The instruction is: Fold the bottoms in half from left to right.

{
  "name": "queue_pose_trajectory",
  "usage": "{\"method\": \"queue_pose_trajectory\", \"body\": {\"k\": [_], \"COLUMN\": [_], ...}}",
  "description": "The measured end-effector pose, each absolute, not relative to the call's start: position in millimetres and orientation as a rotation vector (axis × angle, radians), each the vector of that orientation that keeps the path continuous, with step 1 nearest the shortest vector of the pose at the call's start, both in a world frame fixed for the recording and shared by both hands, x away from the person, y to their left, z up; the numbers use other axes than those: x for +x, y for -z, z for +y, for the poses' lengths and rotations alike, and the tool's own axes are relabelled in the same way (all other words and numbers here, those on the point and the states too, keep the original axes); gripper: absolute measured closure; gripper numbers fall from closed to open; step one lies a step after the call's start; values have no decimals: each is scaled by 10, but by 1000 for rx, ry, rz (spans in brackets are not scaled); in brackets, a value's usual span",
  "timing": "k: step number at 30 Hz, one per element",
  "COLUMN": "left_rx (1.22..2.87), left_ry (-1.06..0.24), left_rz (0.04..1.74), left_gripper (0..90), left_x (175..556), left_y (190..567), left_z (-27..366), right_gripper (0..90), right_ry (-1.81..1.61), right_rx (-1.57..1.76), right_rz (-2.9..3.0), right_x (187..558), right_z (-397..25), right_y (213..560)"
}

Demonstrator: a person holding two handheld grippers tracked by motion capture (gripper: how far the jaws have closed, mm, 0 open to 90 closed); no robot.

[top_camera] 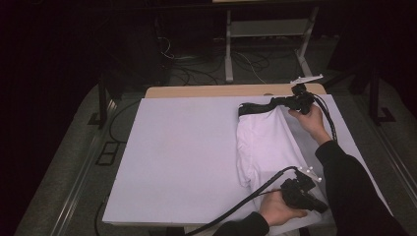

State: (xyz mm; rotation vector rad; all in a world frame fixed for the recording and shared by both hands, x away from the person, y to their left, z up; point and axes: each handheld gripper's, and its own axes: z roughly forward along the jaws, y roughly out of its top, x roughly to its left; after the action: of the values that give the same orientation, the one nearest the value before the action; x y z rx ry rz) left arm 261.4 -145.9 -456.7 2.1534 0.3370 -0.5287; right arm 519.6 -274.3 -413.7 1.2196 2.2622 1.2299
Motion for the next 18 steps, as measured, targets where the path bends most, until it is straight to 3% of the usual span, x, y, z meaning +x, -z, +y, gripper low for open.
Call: {"method": "queue_pose_trajectory", "body": {"k": [7, 9, 10, 12, 18], "left_rx": [2142, 2128, 2121, 2108, 2076], "left_ry": [549, 569, 563, 539, 426], "left_rz": [359, 371, 375, 378, 385], "left_gripper": [827, 684, 670, 546, 305], "left_x": [2641, 2653, 2651, 2640, 2619], "left_y": [4604, 4613, 4608, 4585, 4513], "left_z": [-1507, -1507, -1501, -1476, -1365], "right_gripper": [844, 816, 809, 767, 539], "right_ry": [-1227, -1248, -1261, -1247, -1226], "right_rx": [1238, 1282, 1299, 1312, 1328], "right_rz": [2269, 2267, 2270, 2277, 2240], "right_x": [5222, 5230, 5232, 5220, 5150], "right_z": [-2784, -2811, -2828, -2844, -2866], "right_y": [4186, 4200, 4208, 4220, 4200]}}
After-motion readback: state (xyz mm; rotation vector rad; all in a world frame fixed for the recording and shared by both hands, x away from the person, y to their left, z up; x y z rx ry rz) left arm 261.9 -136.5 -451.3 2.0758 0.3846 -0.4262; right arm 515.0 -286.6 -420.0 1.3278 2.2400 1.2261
